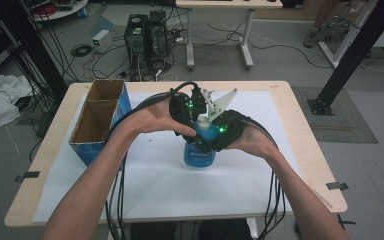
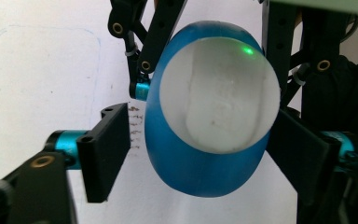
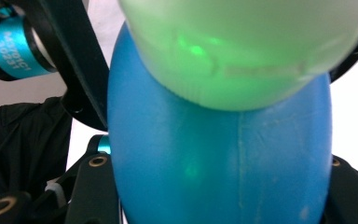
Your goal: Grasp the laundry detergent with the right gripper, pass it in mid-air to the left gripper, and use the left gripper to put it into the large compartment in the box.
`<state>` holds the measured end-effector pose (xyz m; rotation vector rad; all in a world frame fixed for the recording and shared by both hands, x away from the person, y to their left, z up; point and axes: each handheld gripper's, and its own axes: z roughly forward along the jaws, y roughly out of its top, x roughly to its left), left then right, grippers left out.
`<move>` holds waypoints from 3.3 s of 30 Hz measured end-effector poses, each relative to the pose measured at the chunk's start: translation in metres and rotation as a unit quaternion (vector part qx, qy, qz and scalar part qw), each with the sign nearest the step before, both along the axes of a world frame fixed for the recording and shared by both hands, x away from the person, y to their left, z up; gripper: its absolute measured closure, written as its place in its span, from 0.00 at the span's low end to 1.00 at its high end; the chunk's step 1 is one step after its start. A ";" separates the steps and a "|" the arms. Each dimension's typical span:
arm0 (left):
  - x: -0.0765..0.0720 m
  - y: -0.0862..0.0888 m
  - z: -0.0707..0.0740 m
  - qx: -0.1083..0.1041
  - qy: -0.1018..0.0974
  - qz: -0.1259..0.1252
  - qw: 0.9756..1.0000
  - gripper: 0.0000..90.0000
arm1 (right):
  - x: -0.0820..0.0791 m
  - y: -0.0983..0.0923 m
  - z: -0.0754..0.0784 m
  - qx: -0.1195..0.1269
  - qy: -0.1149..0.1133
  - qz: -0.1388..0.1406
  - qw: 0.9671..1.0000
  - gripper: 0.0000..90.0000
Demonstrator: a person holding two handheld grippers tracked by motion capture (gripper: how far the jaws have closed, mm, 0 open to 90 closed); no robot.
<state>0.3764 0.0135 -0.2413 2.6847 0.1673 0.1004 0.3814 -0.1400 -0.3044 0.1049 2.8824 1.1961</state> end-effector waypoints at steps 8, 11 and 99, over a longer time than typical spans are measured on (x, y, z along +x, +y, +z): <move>0.000 0.001 -0.002 -0.012 0.008 -0.003 1.000 0.29 | 0.000 0.000 -0.001 0.002 0.005 -0.002 1.000 0.50; 0.000 0.001 -0.002 -0.012 0.009 -0.006 1.000 0.30 | 0.000 0.001 -0.001 0.000 0.005 -0.002 1.000 0.50; -0.004 0.017 0.008 -0.028 0.012 0.024 0.999 0.42 | 0.001 -0.010 -0.005 -0.003 0.010 -0.016 1.000 0.23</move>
